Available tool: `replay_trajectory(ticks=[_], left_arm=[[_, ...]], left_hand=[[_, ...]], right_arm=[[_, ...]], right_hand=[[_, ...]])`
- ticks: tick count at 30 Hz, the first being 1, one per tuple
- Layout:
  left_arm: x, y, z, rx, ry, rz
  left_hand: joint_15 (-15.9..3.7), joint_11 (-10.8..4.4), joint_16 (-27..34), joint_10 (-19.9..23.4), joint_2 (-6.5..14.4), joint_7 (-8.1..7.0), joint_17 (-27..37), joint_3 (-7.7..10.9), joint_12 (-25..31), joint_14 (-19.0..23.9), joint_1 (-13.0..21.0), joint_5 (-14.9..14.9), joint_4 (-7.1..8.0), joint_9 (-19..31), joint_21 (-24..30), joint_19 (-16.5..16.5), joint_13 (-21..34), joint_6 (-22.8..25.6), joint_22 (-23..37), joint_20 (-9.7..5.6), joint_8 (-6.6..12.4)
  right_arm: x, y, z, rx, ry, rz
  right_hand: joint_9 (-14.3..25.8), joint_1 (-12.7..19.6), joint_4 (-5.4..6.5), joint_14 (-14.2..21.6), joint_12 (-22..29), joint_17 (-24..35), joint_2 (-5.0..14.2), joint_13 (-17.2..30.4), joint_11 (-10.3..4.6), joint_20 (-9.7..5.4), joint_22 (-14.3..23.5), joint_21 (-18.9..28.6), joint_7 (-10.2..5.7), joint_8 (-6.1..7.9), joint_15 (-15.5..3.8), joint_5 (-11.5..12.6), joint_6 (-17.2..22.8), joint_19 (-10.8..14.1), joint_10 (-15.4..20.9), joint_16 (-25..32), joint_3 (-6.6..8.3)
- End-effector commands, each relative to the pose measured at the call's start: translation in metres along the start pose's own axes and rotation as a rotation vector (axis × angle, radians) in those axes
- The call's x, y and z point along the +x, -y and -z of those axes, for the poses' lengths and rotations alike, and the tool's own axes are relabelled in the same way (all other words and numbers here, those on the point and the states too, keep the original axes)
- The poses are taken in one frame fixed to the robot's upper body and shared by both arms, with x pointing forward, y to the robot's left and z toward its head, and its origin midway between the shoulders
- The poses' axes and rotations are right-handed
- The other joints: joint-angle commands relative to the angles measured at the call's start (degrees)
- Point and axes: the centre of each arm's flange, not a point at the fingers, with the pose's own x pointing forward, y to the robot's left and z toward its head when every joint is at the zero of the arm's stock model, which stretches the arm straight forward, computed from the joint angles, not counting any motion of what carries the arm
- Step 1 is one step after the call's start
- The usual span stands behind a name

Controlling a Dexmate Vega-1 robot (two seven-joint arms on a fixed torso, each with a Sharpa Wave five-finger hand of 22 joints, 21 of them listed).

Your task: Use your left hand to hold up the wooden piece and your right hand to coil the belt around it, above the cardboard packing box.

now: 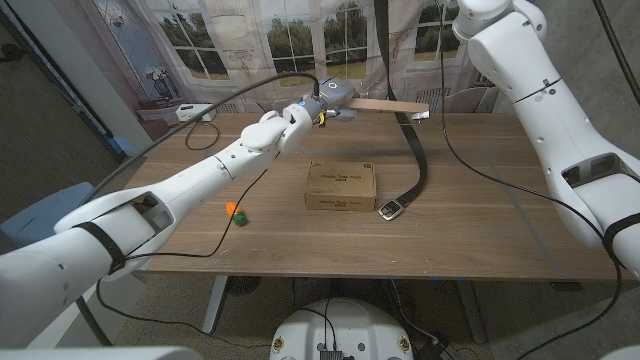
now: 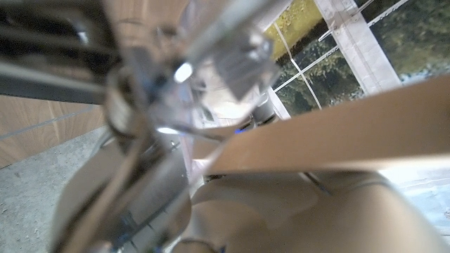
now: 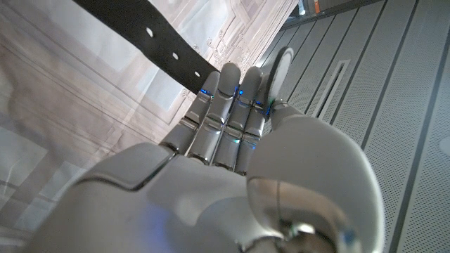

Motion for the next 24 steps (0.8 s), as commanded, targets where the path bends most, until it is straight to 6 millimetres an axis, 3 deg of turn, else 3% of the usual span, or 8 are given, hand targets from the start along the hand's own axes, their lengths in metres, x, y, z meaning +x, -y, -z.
replay_trajectory(ticks=[1,10,24], left_arm=[[0.026,0.009,0.014,0.015,-0.103,-0.046],[0.026,0.007,0.027,0.012,-0.186,-0.108],[0.03,-0.015,0.035,0.024,-0.219,-0.178]], left_hand=[[0.14,-0.36,0.14,0.39,-0.36,0.43,0.07,0.34,0.26,0.39,0.02,0.34,0.08,-0.04,0.18,0.39,0.14,0.31,-0.15,-3.42,0.45],[0.09,-0.54,0.48,0.55,-0.22,0.32,0.27,0.32,0.23,0.5,0.06,0.35,0.03,0.21,0.51,0.45,0.16,0.29,0.25,-3.62,0.88],[0.02,-0.84,0.89,0.58,-0.05,0.34,0.56,0.27,0.2,0.46,0.06,0.35,0.03,0.08,0.36,0.66,0.16,0.18,0.21,-3.79,1.19]], right_arm=[[-0.059,-0.001,-0.029,-0.02,0.119,-0.011],[-0.124,0.015,0.011,0.039,0.06,0.029],[-0.208,0.01,0.123,0.155,-0.248,0.044]], right_hand=[[0.13,2.72,0.33,0.46,0.08,0.01,2.57,0.17,-0.92,0.46,-0.08,0.57,-0.13,0.32,-7.12,0.29,0.15,-0.01,0.76,-0.08,-0.01],[0.08,2.78,0.42,0.49,0.09,-0.01,2.56,0.26,-0.92,0.54,-0.25,1.23,-0.04,0.54,-7.09,0.24,0.18,-0.13,0.66,-0.1,-0.05],[-0.18,2.95,0.44,0.31,0.04,0.05,2.51,0.25,-0.69,0.58,-0.54,1.96,-0.02,0.64,-7.11,0.19,-0.02,-0.82,0.55,-0.08,-0.11]])
